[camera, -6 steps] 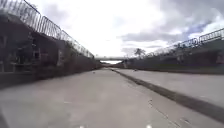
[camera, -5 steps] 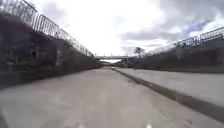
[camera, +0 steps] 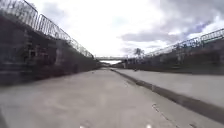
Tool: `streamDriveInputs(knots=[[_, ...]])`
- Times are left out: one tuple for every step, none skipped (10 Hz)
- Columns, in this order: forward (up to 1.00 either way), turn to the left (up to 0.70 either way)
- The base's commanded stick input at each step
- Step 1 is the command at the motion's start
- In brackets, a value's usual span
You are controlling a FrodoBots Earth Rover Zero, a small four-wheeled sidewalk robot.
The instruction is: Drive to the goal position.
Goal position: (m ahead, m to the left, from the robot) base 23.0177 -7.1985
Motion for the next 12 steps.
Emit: streamDriveInputs(knots=[[1.00,0.00],[1.00,0.00],[1.00,0.00],[1.00,0.00],[1.00,0.00],[1.00,0.00],[1.00,0.00],[1.00,0.00],[1.00,0.00],[1.00,0.00],[1.00,0.00],[1.00,0.00]])
